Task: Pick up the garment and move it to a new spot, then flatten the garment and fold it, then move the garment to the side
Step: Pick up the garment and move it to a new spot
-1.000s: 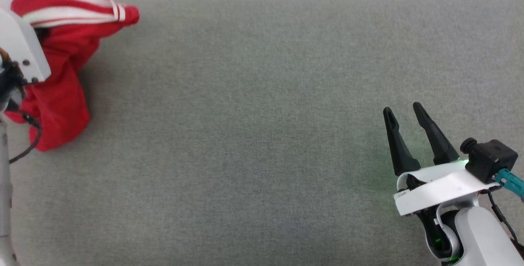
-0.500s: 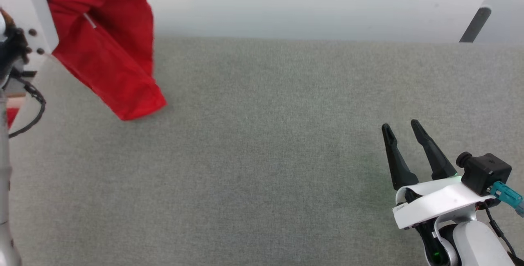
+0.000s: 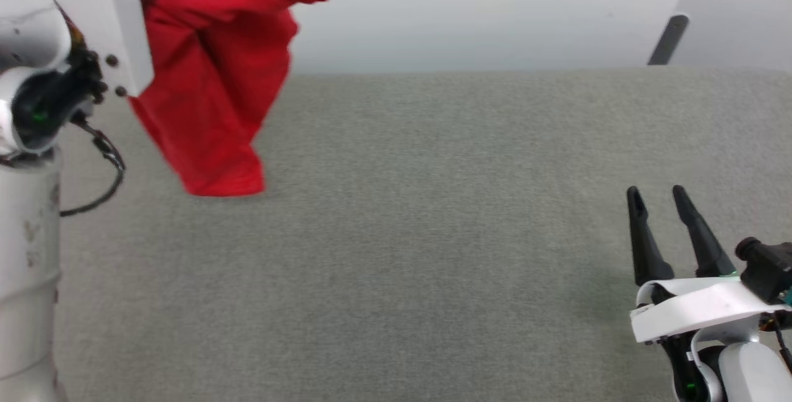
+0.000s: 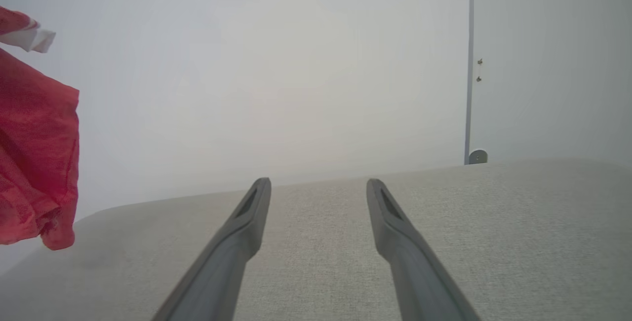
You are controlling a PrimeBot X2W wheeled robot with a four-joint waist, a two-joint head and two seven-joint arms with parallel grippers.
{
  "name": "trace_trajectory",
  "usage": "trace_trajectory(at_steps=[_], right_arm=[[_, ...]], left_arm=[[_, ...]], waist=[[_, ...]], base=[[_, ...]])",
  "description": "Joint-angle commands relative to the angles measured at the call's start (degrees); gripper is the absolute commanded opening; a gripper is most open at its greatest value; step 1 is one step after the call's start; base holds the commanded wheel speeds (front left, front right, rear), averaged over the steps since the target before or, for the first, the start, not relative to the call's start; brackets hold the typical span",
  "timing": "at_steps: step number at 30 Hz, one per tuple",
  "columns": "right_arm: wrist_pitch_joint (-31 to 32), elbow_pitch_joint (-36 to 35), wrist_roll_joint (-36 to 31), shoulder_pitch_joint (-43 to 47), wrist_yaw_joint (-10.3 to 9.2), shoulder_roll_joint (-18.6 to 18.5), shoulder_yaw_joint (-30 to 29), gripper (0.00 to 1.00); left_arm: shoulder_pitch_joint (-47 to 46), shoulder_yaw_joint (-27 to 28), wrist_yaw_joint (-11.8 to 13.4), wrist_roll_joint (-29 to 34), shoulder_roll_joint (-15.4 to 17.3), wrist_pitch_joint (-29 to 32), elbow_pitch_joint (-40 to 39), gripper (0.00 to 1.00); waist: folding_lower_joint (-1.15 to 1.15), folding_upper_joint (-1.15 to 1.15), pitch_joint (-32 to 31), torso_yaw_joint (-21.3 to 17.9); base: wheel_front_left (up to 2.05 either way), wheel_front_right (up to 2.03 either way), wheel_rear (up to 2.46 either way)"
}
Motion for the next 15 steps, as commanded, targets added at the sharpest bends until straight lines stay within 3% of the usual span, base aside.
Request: trace_trajectory(at_steps=[1, 15], right_arm=[[-0.31, 0.05, -0.22, 0.47, 0.04, 0.11, -0.81, 1.00], [-1.62, 2.19, -1.04, 0.37, 0.04, 1.27, -6.82, 1.00]], left_arm=[[0.93, -0.07, 0.60, -0.74, -0.60, 0.69, -1.22, 0.00], [8.38, -5.42, 5.34, -0.27, -3.66, 8.35, -13.74, 0.00]], waist=[[0.00, 0.00, 1.27, -2.05], [0.00, 0.00, 5.66, -9.24]], base=[[0.00, 0.00, 0.00], [0.00, 0.00, 0.00]])
